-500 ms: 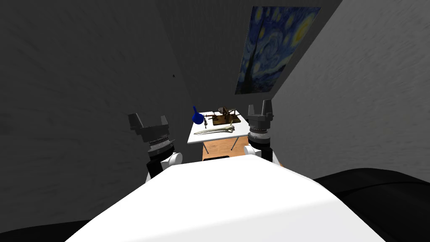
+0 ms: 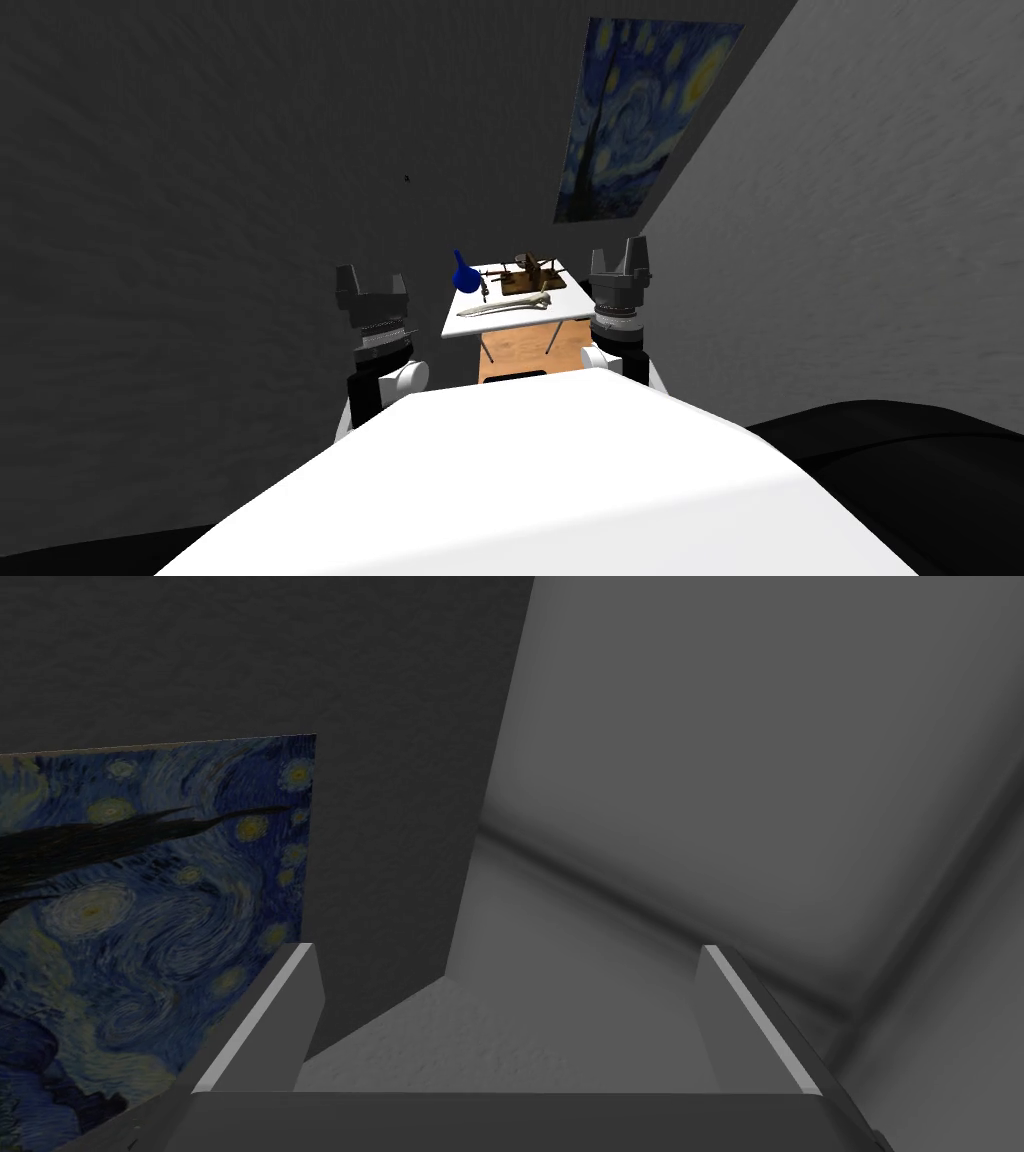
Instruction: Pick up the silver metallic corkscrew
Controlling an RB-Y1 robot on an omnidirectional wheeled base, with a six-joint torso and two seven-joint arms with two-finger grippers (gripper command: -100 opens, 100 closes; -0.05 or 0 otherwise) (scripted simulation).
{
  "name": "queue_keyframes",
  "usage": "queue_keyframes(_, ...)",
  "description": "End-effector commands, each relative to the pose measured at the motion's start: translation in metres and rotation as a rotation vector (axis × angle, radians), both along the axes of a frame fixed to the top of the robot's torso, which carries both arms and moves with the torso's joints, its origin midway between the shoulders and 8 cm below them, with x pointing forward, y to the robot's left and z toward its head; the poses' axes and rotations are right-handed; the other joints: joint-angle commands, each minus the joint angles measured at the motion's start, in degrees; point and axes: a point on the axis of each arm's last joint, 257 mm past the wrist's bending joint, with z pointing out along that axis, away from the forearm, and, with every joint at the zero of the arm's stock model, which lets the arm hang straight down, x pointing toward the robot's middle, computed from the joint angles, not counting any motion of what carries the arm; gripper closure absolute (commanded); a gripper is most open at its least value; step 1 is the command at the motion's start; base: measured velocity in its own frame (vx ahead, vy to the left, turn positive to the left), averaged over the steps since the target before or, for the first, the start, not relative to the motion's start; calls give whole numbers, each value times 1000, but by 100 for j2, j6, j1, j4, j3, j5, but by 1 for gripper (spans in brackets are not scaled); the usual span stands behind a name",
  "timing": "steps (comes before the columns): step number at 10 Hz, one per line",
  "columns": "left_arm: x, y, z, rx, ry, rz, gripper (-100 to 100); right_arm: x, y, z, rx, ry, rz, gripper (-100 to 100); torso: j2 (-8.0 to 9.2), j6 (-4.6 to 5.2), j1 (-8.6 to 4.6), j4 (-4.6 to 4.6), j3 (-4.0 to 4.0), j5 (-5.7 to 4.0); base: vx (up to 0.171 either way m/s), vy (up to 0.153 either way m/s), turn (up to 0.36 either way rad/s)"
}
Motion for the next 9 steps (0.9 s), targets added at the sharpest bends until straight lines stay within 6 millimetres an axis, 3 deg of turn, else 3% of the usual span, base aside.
queue_keyframes(1,13,2,-8,-22,44,-32,-100,0,0,0,0,0,0,0,0,0,0,0,0,0,-90,-66,-34)
queue_keyframes(9,57,18,-43,-118,219,-103,-100,0,0,0,0,0,0,0,-17,-1,16,-3,-9,3,-35,-31,-16)
